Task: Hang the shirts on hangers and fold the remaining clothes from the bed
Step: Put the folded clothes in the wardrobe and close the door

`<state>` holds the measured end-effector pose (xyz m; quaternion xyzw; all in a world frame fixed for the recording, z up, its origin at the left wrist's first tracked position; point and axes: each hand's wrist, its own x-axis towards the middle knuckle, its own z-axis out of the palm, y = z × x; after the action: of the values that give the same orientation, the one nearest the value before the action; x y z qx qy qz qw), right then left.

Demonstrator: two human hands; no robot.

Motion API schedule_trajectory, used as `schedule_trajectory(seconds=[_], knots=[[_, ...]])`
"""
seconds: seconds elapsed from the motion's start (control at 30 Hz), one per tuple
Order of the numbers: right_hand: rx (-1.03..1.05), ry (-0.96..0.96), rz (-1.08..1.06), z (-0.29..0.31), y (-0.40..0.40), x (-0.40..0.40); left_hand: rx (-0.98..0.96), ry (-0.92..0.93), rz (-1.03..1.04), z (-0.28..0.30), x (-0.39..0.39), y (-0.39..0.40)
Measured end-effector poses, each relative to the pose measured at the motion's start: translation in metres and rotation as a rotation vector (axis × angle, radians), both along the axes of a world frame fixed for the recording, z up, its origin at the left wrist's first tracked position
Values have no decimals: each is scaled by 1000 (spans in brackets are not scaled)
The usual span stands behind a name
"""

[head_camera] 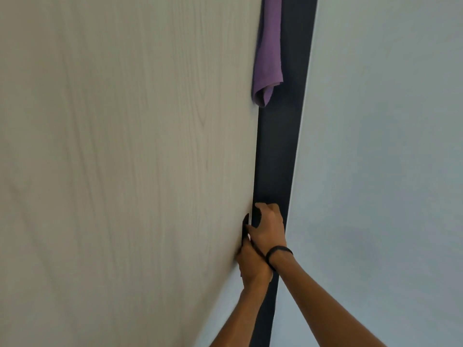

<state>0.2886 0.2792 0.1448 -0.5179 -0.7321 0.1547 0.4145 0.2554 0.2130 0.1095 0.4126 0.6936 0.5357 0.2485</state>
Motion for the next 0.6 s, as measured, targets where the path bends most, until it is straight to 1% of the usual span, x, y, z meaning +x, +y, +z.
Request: schedule_trajectory(seconds=[0.07,0.13,0.17,0.2,0.27,0.33,0.43,0.53,0.6], knots=[[-6,-29,0,-5,0,-3,-104,170,-97,-7,1,-6],[-17,-60,-14,-7,1,-8,-269,307,-215,-5,-5,-16],[-45,-77,-25,-9,1,-10,-363,378,-228,3,-9,-24],[-59,-72,-34,-3,-1,-16,-414,445,-213,21,-17,-32],[-88,-131,-54,5,-5,-20,-439,578,-200,55,-24,-46],[-118,-193,-71,20,-12,-20,-420,742,-152,85,-24,-55],[-81,-232,-94,45,-12,-15,-353,933,-54,124,-16,-63],[-37,-181,-131,79,-15,-14,-177,1041,-18,168,-12,-62],[11,-86,-77,113,-22,-13,-31,1178,13,205,-13,-55]])
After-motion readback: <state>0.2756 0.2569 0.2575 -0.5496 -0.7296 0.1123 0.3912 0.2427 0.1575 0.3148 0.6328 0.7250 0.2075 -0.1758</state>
